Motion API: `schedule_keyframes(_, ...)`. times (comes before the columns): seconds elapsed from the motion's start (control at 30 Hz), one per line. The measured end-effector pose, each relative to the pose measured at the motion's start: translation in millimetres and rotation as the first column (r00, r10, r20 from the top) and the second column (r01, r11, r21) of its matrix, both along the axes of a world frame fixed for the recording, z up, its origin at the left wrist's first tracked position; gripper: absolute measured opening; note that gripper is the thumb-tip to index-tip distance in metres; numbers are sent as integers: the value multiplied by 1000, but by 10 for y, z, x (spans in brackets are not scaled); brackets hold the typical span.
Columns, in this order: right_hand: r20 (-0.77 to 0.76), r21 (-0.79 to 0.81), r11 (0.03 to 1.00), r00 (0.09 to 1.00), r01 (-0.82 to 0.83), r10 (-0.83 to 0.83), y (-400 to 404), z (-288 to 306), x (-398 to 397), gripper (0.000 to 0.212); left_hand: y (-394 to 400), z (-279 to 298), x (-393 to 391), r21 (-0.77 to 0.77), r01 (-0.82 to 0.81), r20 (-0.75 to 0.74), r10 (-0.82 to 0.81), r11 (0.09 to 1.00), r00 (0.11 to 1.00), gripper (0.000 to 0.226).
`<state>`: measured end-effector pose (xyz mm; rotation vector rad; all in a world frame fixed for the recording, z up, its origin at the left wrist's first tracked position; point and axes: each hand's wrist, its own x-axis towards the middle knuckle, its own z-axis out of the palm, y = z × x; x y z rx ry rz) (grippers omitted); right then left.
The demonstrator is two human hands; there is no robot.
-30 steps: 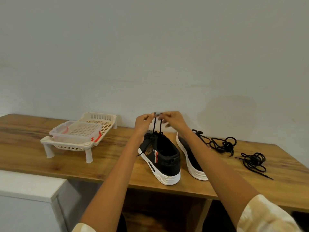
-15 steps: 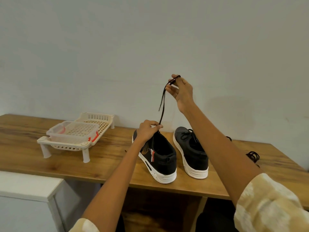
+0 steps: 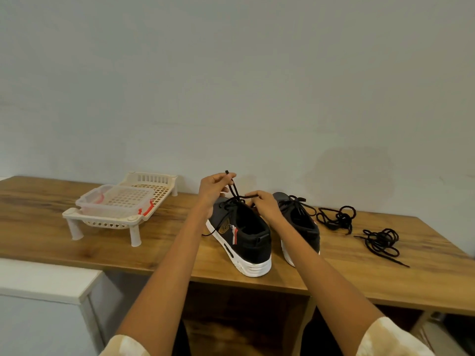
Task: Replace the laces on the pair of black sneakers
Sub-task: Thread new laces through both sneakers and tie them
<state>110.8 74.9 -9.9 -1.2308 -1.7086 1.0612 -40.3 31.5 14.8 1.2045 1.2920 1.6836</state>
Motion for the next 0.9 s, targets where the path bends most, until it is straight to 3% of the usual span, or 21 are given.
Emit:
schedule_keyframes(0.17, -38, -33, 981, 980, 192, -193, -30, -140, -53, 29, 17, -15, -112, -175, -116, -395, 38, 978, 918, 20)
schedule_keyframes(0.3, -215, -167, 965, 947, 205, -238, -216, -168, -133, 27, -44, -51, -123, -409, -95, -522, -148, 908, 840, 31)
schedule_keyframes(0.37, -315, -255, 957, 924, 139, -218, -304, -128, -172, 27, -89, -22, -115, -397, -125, -565, -135, 909, 814, 37)
schedule_keyframes(0.43, -317, -264, 961, 933, 86, -171, -367, -65, -184, 26, -121, -6, -126, -343, -165, -556, -58, 925, 829, 31)
schedule_keyframes(0.5, -255, -175, 982, 960, 68, -112, -375, 8, -173, 28, -177, -16, -165, -332, -191, -476, 11, 924, 880, 20)
schedule_keyframes(0.53, -219, -109, 992, 972, 66, -88, -359, 48, -167, 30, -203, -34, -194, -313, -230, -473, 59, 921, 879, 25)
schedule_keyframes(0.63, -99, 99, 995, 995, 31, -21, -266, 210, -169, 29, -237, -27, -270, -127, -313, -531, 202, 941, 823, 25)
schedule_keyframes(0.7, 20, 231, 972, 999, -49, 46, -215, 349, -170, 28, -264, 59, -233, -99, -180, -421, 123, 979, 899, 36)
schedule_keyframes(0.77, 197, 335, 924, 972, -187, 126, -175, 465, -152, 27, -301, 154, -154, -165, -49, -309, -4, 985, 951, 49)
schedule_keyframes(0.9, 500, 398, 841, 855, -366, 136, -98, 538, -56, 27, -229, 175, -71, -267, 71, -160, -117, 961, 980, 50)
